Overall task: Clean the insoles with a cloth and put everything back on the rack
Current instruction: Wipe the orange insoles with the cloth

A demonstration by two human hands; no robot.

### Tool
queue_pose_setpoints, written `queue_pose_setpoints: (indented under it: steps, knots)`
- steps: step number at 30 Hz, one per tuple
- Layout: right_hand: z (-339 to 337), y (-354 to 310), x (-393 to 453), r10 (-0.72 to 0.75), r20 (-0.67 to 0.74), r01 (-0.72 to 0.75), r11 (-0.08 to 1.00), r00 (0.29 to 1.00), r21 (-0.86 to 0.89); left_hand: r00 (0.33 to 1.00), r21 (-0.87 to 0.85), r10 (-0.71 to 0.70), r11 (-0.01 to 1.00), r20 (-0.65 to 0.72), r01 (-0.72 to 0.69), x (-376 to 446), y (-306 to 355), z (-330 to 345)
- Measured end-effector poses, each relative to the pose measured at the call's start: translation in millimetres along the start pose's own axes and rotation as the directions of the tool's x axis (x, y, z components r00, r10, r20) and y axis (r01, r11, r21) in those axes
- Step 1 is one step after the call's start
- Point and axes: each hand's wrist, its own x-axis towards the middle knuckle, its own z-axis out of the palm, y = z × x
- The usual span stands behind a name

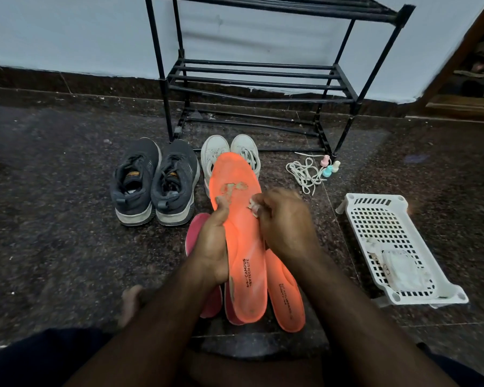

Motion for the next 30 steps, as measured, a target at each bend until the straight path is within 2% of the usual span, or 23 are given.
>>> queue_pose_setpoints:
  steps: [3,5,6,8,10,11,13,16,18,21,22,24,26,30]
  knots:
    - [-0.3,-8.1,-3.9,0.019,0.146,-0.012,0.999,0.989,-0.053,0.999,0.019,0.023,1.000,-0.036,-0.023,2.1,1.7,0.6]
    - [2.5,-13.0,-8.0,-0.031,0.260,0.049,0.997,0.965,-0.063,0.998,0.026,0.033,0.999,-0.055,-0.031,3.7,4.7,0.2]
    - [2.3,-15.0,-8.9,-0.060,0.270,0.070,0.997,0.961,-0.028,0.998,0.032,0.031,0.999,-0.062,-0.029,4.5,5.8,-0.2]
    - [-0.7,-14.5,-5.4,-0.064,0.141,0.057,0.997,0.988,0.056,0.998,0.009,0.011,1.000,-0.058,-0.010,5.0,5.9,-1.4]
    - [-6.0,-8.3,3.0,0.003,-0.035,0.000,0.998,0.999,0.066,0.998,0.018,-0.019,1.000,-0.059,0.020,5.2,2.1,-1.1]
    - [-7.9,-5.7,5.5,0.035,-0.063,-0.032,0.998,0.997,0.049,0.998,0.043,-0.034,0.998,-0.061,0.036,4.8,-0.4,-0.5]
    - [-6.3,-3.9,6.0,0.054,-0.028,-0.054,0.999,0.998,-0.005,0.997,0.078,-0.053,0.995,-0.063,0.058,4.1,-4.2,0.9]
    - [-0.7,-9.0,-3.4,0.031,0.095,-0.023,0.996,0.995,-0.084,0.997,0.073,-0.050,0.996,-0.066,0.055,1.8,-5.6,4.5]
    - [-2.0,-10.4,-7.0,0.011,0.135,-0.007,1.000,0.991,-0.028,0.998,0.072,-0.030,0.997,-0.056,0.035,0.4,-4.2,5.2]
    - [-9.8,-5.2,-2.0,0.041,0.028,-0.044,0.992,0.999,0.114,0.998,0.089,-0.018,0.996,-0.063,0.023,-0.2,-1.5,3.6]
    - [-11.2,-0.8,2.2,0.070,-0.026,-0.066,0.990,0.997,0.123,0.998,0.107,-0.023,0.994,-0.067,0.030,-0.3,-1.0,2.8]
    - [-12.5,5.6,8.0,0.141,-0.044,-0.134,0.982,0.989,0.129,0.997,0.113,-0.048,0.992,-0.064,0.055,-0.6,-1.0,1.3]
    - [-11.6,5.6,7.8,0.176,0.015,-0.176,0.974,0.984,0.139,0.997,0.126,-0.050,0.990,-0.067,0.058,0.3,-1.3,0.1]
    - [-5.3,-0.4,-0.9,0.125,0.181,-0.157,0.972,0.975,0.175,0.997,0.116,-0.019,0.993,-0.081,0.029,3.0,-0.9,-0.6]
